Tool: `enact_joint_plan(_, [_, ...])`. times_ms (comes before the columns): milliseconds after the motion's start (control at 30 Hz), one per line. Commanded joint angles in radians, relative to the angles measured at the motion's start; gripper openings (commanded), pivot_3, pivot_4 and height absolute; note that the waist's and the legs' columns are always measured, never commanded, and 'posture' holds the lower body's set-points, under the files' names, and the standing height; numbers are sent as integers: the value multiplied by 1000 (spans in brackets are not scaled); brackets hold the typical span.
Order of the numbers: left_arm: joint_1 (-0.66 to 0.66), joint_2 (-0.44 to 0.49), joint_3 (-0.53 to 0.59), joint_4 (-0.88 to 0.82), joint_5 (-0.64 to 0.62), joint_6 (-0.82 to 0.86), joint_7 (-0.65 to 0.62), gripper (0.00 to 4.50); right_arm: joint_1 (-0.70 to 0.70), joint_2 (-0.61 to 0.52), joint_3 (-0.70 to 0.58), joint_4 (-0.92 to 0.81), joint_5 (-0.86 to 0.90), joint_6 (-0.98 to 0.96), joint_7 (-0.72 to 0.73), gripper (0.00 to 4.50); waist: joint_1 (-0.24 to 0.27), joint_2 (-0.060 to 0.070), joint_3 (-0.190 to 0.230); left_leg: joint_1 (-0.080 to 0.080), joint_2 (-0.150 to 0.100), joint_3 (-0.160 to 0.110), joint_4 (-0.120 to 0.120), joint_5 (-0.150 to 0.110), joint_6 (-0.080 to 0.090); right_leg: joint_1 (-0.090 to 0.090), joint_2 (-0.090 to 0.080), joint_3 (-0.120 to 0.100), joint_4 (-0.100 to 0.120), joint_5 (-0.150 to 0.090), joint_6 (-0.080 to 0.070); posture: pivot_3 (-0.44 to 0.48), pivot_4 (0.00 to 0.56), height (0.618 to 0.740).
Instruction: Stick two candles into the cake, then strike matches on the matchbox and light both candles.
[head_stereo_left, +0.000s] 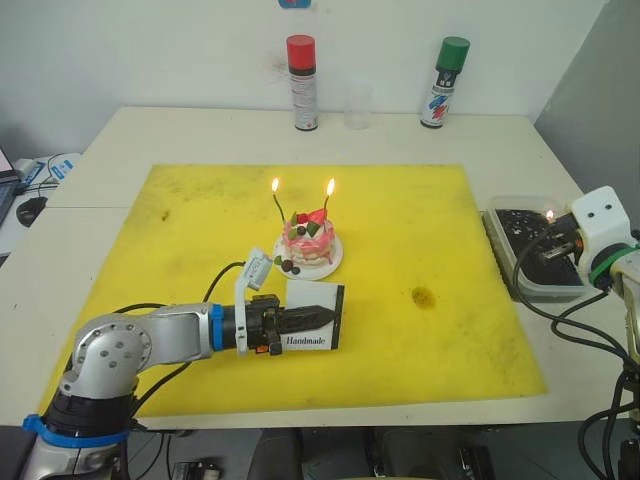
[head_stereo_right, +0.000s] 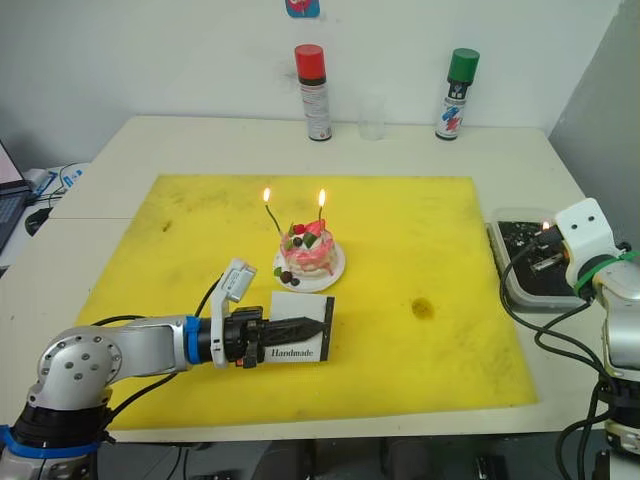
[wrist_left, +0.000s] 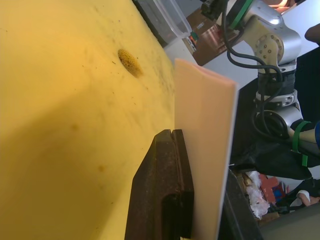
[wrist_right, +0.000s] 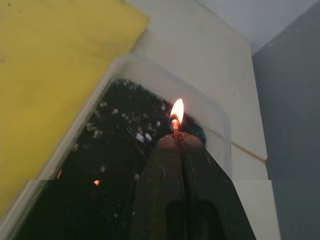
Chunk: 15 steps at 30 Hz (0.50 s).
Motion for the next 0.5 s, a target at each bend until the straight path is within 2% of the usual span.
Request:
enact_joint_plan(33, [8,-10,8,-31,6,-21,4,0,-20,1,-55,15,48,45,-28,435,1,0,0,0,0,0,0,0,0,0,0,0,0,0,0,0,150,740])
enact_joint_plan(67, [10,-13,9,-32,7,-24,6,0,-26,6,-63,16,64,66,-32,622,1,0,0,0,0,0,0,0,0,0,0,0,0,0,0,0,150,740])
enact_joint_plan(167, [19,-16,10,-35,10,-29,7,0,-48,23,-87,-2,104,130,-60,1691,0,0,0,0,0,0,0,0,0,0,0,0,0,0,0,0,150,740])
enact_joint_plan(400, [37,-12,20,-29,6,-28,33,0,-53,12,-95,-80,146,123,-97,4206,1,1,1,0,0,0,0,0,0,0,0,0,0,0,1,0,150,740])
enact_joint_plan(433, [40,-10,24,-25,2,-25,45,0,-51,9,-94,-103,162,106,-83,4475,1,1,1,0,0,0,0,0,0,0,0,0,0,0,1,0,150,740])
enact_joint_plan(500, [44,-9,32,-9,-12,-19,80,0,-39,-7,-81,-152,182,91,-54,4475,1,2,1,0,0,0,0,0,0,0,0,0,0,0,1,0,150,740])
